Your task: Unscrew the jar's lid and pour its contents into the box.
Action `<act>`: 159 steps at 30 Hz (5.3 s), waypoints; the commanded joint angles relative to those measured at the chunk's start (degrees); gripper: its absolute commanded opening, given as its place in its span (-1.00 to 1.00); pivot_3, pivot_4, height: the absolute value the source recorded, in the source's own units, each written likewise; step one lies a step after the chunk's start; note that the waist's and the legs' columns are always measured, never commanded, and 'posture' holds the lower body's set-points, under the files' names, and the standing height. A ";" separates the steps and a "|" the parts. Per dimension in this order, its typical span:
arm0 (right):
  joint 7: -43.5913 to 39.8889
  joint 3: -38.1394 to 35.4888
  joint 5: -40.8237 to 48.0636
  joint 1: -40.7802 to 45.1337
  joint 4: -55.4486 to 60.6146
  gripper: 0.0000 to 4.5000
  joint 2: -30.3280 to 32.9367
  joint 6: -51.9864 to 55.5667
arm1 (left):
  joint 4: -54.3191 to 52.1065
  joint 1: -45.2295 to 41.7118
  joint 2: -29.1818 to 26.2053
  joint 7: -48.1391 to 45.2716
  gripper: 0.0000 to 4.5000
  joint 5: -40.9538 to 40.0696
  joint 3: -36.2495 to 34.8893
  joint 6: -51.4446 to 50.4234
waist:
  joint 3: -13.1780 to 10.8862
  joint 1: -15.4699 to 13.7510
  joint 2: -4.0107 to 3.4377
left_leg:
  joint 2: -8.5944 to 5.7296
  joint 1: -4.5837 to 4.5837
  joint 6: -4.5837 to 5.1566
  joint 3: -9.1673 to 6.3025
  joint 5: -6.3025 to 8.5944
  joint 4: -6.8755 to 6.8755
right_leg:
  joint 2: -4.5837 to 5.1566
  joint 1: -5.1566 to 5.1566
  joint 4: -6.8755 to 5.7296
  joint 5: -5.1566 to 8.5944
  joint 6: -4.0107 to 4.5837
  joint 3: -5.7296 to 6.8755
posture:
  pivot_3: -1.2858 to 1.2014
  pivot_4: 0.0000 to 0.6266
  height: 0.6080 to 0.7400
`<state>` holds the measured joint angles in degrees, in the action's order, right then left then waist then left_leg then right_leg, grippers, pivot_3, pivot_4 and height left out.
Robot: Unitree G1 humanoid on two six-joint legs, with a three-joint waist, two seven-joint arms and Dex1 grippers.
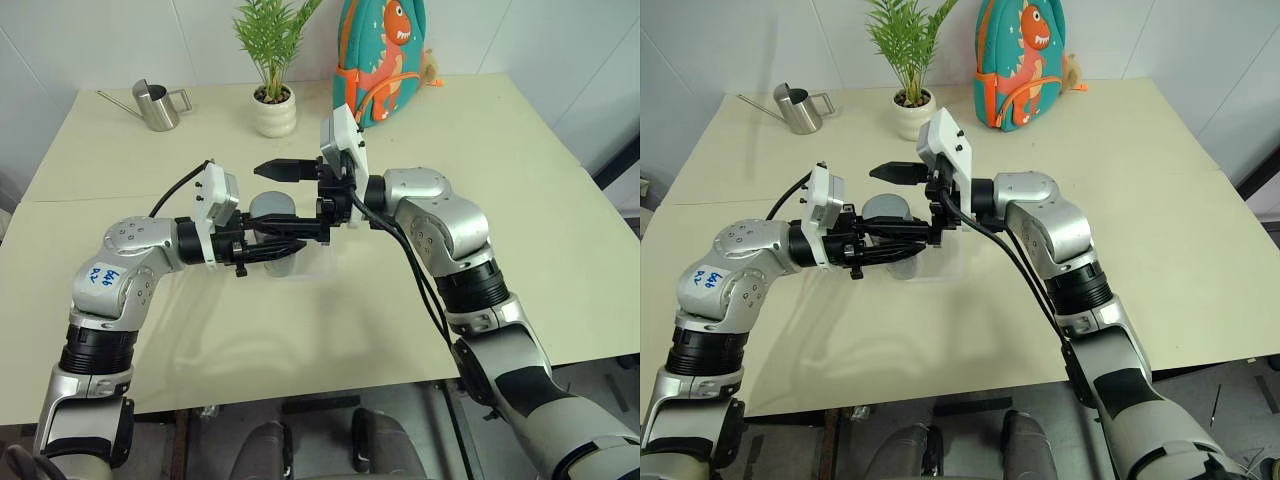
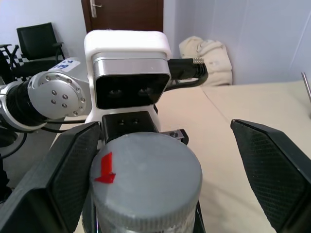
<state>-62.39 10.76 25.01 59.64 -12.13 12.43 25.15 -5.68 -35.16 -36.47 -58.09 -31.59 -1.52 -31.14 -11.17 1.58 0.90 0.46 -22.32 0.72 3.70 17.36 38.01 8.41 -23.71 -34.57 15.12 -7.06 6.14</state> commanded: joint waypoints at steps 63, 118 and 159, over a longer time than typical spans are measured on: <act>-4.07 -7.62 1.40 1.70 -7.56 0.99 9.89 -2.84 | -0.78 -1.26 0.15 -1.63 -0.14 0.70 -0.23 2.36 | -0.04 -0.38 -0.03 | 0.07 -0.07 -0.04 0.10 0.04 0.07 | -0.10 0.02 0.06 0.00 0.02 0.04 | 0.03 -0.52 1.00; -6.10 -4.12 1.03 2.87 -4.70 0.99 5.79 1.24 | -0.18 -1.73 -0.25 -2.09 -0.14 0.71 -0.68 2.09 | -0.04 0.00 -0.04 | 0.14 -0.03 -0.05 0.12 0.04 0.06 | -0.15 -0.01 0.03 0.00 0.03 -0.01 | 0.03 -0.52 1.00; -8.48 -2.30 3.68 3.53 -1.93 0.13 1.13 4.67 | 0.32 -2.28 0.63 -2.90 -0.14 1.46 -0.07 2.63 | -0.04 0.00 -0.04 | 0.14 -0.03 -0.05 0.12 0.04 0.06 | -0.15 -0.01 0.03 0.00 0.03 0.00 | 0.03 -0.52 1.00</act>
<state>-70.90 10.57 26.92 62.19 -15.25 14.50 30.21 -3.81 -36.45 -36.02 -60.96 -29.84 -1.13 -29.63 -11.22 1.58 0.86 0.60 -22.35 0.67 3.82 17.40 38.08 8.26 -23.72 -34.54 15.12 -7.03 6.14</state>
